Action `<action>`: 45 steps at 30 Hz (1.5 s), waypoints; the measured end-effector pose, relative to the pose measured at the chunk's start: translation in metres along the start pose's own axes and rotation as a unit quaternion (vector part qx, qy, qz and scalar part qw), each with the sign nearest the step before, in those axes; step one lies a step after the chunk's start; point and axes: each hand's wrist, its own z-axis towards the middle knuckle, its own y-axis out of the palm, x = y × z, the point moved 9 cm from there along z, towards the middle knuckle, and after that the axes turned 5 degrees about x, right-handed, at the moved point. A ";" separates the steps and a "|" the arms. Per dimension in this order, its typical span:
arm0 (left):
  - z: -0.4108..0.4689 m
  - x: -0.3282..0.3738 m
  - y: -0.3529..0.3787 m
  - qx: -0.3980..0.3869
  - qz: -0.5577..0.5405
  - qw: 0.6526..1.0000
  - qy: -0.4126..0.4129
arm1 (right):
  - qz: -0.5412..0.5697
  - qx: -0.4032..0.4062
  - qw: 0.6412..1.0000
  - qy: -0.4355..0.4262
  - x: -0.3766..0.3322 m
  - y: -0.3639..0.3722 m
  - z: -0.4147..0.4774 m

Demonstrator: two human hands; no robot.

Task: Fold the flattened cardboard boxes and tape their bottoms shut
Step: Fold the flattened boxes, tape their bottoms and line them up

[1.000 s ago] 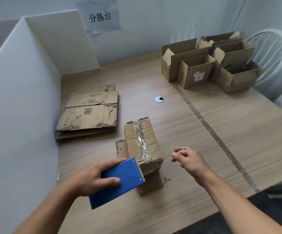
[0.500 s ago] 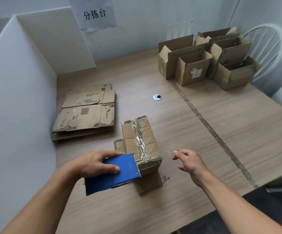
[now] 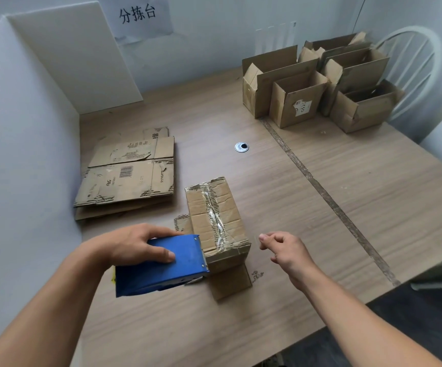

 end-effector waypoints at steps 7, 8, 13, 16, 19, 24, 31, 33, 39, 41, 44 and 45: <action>0.006 -0.008 0.006 -0.003 0.010 1.000 -0.019 | -0.030 -0.003 0.998 0.047 0.011 0.008 0.003; 0.008 -0.011 0.007 -0.004 0.010 1.000 -0.024 | -0.029 -0.006 0.998 0.050 0.011 0.008 0.003; 0.017 -0.028 0.015 -0.005 0.018 0.998 -0.057 | -0.047 -0.030 0.995 0.081 0.015 0.021 -0.003; 0.021 -0.033 0.018 0.000 0.031 0.997 -0.066 | -0.031 -0.052 0.990 0.127 0.020 0.034 -0.007; 0.022 -0.031 0.019 0.004 0.043 0.996 -0.072 | -0.014 -0.080 0.976 0.201 0.027 0.044 -0.013; 0.024 -0.026 0.017 0.011 0.056 0.996 -0.068 | -0.031 -0.119 0.954 0.273 0.039 0.042 -0.024; 0.026 -0.020 0.016 0.015 0.086 0.994 -0.067 | -0.155 0.013 0.987 -0.031 -0.001 0.023 -0.006; 0.026 -0.019 0.017 0.013 0.088 0.994 -0.066 | -0.143 -0.001 0.989 -0.033 -0.004 0.023 -0.009; 0.027 -0.023 0.016 0.011 0.078 0.994 -0.072 | -0.062 -0.048 0.997 -0.016 0.002 0.032 -0.017; 0.027 -0.024 0.016 0.007 0.076 0.994 -0.075 | -0.049 -0.053 0.997 -0.009 0.001 0.036 -0.017; 0.027 -0.022 0.015 0.008 0.077 0.994 -0.076 | 0.003 -0.038 0.999 0.031 0.011 0.038 -0.015; 0.027 -0.021 0.016 0.009 0.077 0.994 -0.076 | 0.015 -0.024 0.999 0.042 0.013 0.036 -0.015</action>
